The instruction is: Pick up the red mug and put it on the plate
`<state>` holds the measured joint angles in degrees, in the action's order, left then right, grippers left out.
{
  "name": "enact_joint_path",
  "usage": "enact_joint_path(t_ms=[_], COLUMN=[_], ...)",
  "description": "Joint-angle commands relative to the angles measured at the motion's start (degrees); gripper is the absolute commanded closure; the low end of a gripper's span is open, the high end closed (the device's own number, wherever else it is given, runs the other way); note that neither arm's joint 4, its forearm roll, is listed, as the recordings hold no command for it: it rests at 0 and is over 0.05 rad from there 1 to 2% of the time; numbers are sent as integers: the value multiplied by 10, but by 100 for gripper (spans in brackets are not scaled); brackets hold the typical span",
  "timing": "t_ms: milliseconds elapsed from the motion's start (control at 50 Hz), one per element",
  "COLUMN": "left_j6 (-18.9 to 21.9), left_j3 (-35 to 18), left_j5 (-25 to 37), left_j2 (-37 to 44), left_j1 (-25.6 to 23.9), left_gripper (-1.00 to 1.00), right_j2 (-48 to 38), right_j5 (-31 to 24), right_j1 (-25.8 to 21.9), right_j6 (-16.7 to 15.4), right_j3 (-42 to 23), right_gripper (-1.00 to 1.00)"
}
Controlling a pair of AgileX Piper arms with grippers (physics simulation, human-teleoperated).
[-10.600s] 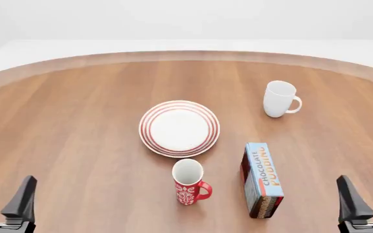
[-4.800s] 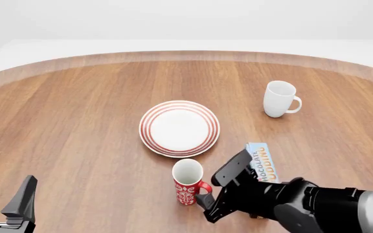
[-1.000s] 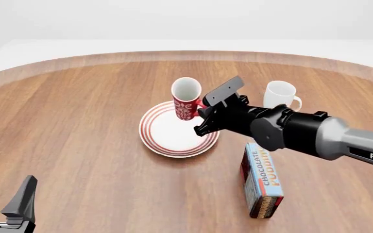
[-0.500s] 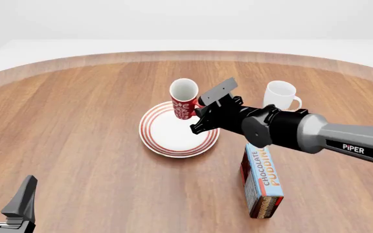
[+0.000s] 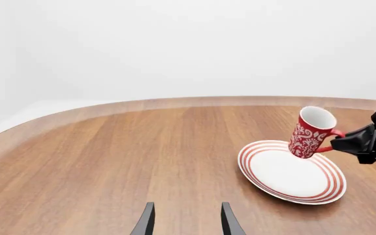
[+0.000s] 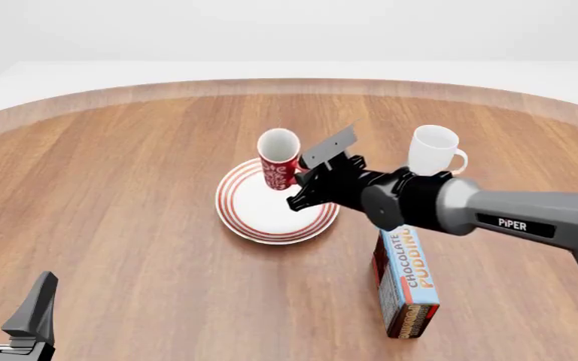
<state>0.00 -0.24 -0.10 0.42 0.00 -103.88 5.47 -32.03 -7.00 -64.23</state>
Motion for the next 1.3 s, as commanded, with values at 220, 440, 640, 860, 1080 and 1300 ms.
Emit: enact_joint_path(t_ms=[220, 440, 640, 860, 1080, 1300], left_j6=[0, 0, 0, 0, 0, 0], left_j3=[0, 0, 0, 0, 0, 0], left_j5=[0, 0, 0, 0, 0, 0], left_j2=[0, 0, 0, 0, 0, 0], left_j1=[0, 0, 0, 0, 0, 0], left_gripper=[-100, -100, -100, -100, -100, -100], right_j2=[-33, -53, -68, -87, -97, -108], right_j5=[16, 24, 33, 33, 35, 38], right_j1=[2, 9, 5, 6, 8, 8], right_j6=[13, 14, 26, 28, 29, 32], right_j3=[-10, -9, -10, -25, -32, -36], right_gripper=[100, 100, 100, 100, 100, 100])
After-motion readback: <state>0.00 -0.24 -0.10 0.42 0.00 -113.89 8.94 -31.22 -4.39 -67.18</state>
